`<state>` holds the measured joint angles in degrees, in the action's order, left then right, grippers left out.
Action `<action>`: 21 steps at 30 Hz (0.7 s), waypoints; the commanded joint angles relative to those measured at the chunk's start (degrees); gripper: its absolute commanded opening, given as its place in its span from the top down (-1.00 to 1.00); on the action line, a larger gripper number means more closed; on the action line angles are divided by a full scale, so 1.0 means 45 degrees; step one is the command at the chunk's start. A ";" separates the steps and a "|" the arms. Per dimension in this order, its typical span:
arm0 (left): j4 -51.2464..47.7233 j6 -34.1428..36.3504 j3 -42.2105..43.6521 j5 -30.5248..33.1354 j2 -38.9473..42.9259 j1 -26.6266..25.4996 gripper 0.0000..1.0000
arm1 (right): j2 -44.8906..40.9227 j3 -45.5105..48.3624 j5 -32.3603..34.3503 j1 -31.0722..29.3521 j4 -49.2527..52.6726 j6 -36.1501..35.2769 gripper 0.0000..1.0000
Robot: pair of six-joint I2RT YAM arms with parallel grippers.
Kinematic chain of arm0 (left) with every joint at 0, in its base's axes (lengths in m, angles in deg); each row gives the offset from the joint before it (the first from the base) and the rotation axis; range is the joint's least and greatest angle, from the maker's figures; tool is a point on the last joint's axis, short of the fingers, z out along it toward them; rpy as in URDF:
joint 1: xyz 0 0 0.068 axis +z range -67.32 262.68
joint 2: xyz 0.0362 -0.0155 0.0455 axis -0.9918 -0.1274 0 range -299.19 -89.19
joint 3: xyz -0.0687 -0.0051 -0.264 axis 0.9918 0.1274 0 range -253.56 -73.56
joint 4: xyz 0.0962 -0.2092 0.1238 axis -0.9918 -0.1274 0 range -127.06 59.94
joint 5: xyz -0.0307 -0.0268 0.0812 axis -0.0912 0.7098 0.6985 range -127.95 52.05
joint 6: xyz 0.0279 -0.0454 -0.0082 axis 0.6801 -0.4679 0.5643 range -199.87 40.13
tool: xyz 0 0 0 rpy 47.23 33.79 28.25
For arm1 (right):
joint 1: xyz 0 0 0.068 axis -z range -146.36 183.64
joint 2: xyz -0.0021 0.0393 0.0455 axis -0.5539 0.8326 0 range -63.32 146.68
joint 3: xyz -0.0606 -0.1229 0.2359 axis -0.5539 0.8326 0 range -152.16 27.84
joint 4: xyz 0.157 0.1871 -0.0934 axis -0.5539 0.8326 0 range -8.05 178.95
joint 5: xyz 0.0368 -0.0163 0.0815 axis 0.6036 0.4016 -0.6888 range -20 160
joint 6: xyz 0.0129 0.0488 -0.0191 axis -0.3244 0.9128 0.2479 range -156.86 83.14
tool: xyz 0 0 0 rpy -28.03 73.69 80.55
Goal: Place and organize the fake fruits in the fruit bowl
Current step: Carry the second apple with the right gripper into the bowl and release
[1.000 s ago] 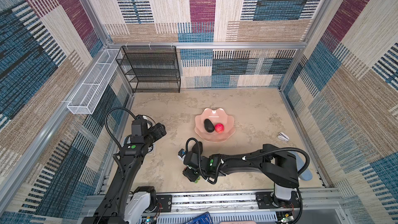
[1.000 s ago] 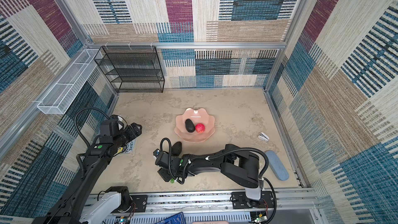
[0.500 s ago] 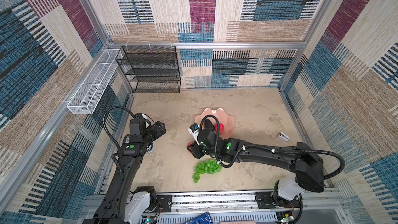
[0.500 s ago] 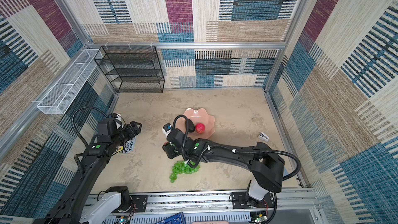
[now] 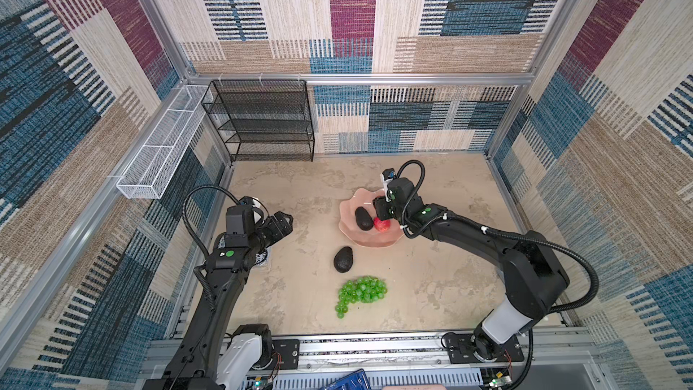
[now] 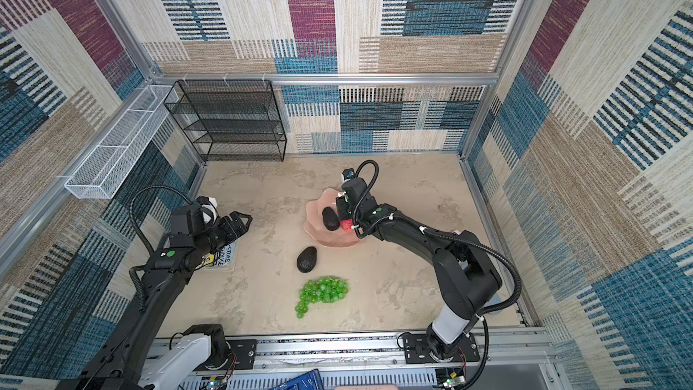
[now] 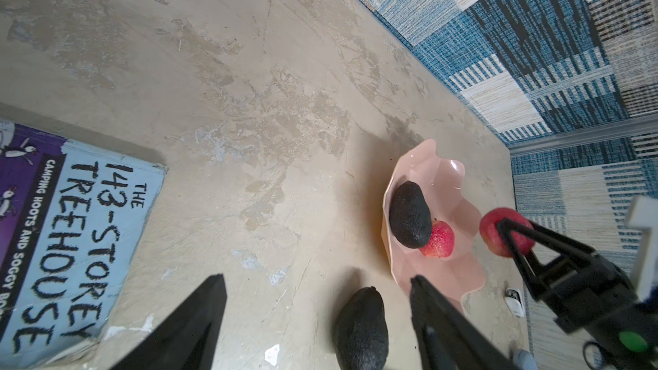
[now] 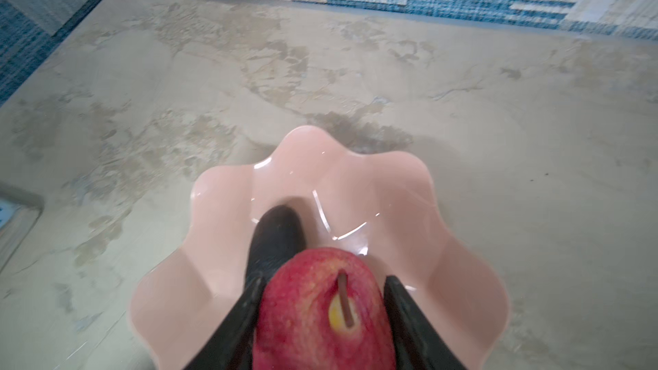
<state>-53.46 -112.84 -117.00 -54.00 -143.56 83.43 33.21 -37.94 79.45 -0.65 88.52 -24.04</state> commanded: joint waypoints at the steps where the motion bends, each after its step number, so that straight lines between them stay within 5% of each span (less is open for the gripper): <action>1: -0.0293 0.0347 -0.0105 -0.0690 0.0105 0.0028 -0.68 | 0.0730 -0.0385 -0.0414 0.0374 -0.0933 -0.0459 -0.04; 11: -0.0855 0.0744 -0.0288 -0.1393 0.0444 0.0028 -0.66 | 0.3180 -0.1391 -0.1064 0.0568 -0.1386 -0.0165 -0.05; 21: -0.0955 0.0656 0.0256 -0.2037 0.0688 -0.0425 -0.64 | 0.2967 -0.1200 -0.1226 0.0568 -0.1271 0.0020 -0.42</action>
<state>-57.81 -110.67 -116.38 -61.52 -140.35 82.51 47.79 -43.36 74.65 1.89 84.50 -24.80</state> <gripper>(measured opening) 0.820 0.701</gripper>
